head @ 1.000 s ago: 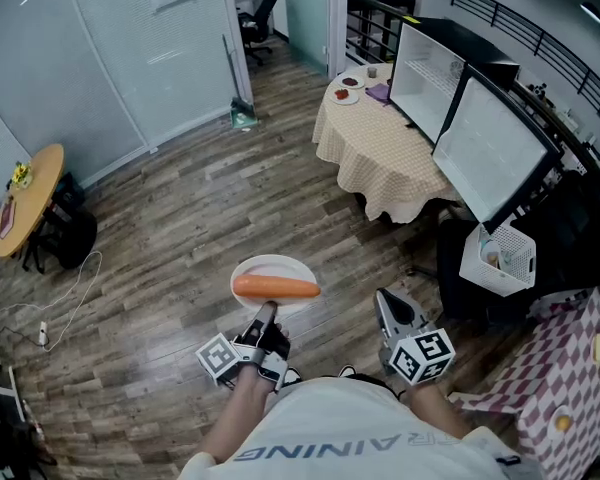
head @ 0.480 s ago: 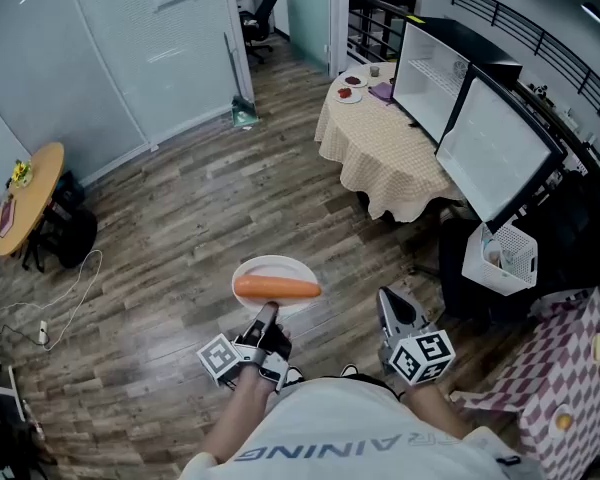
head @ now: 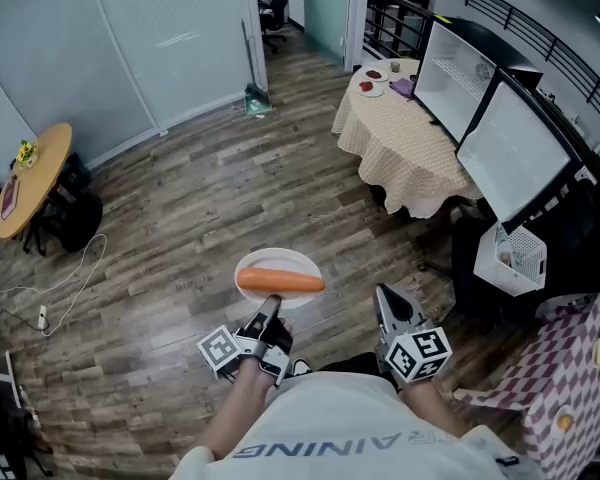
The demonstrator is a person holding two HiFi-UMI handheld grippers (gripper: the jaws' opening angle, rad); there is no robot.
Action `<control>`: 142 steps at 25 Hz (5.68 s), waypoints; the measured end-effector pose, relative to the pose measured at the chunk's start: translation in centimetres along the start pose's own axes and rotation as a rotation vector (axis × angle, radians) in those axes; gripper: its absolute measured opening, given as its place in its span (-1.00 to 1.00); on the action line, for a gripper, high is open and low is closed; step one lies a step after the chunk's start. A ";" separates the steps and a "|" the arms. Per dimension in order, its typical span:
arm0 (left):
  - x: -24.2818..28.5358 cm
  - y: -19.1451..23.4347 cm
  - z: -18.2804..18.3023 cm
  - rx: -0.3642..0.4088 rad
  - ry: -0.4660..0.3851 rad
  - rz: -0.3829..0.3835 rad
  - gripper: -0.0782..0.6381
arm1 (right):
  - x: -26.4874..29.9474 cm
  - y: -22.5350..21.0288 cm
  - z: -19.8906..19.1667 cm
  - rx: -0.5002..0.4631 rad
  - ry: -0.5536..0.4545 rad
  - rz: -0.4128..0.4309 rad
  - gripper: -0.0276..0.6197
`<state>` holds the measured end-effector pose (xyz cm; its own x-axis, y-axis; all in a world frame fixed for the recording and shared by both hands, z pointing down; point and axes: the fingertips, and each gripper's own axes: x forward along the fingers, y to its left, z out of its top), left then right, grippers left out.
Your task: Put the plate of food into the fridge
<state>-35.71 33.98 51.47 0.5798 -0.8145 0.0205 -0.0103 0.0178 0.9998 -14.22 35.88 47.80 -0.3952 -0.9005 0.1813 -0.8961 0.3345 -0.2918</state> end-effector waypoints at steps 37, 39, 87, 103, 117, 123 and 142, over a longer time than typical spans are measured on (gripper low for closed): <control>19.0 -0.3 8.3 -0.011 -0.073 -0.002 -0.71 | 18.6 -10.9 7.6 -0.052 0.020 0.067 -0.85; 21.5 -0.7 8.2 -0.008 -0.074 -0.009 -0.71 | 19.5 -13.2 8.5 -0.052 0.016 0.060 -0.85; 61.5 0.7 19.8 0.012 0.517 0.024 -0.71 | 43.4 -31.7 15.9 0.045 0.013 -0.440 -0.85; 70.0 2.1 14.8 0.009 0.743 0.066 -0.71 | 42.5 -39.2 16.5 0.138 -0.038 -0.645 -0.85; 81.4 1.1 4.0 0.050 0.927 0.075 -0.71 | 38.1 -50.2 19.2 0.185 -0.121 -0.775 -0.85; 85.6 2.7 -0.3 0.092 0.970 0.076 -0.71 | 37.2 -53.3 18.9 0.190 -0.105 -0.785 -0.85; 97.1 9.9 -11.3 0.191 1.075 0.164 -0.70 | 36.0 -53.9 18.2 0.249 -0.079 -0.939 -0.85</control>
<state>29.72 -38.39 63.29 0.9652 0.1200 0.2325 -0.2233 -0.0856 0.9710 23.51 -19.63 53.00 0.4808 -0.7900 0.3804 -0.7675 -0.5890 -0.2530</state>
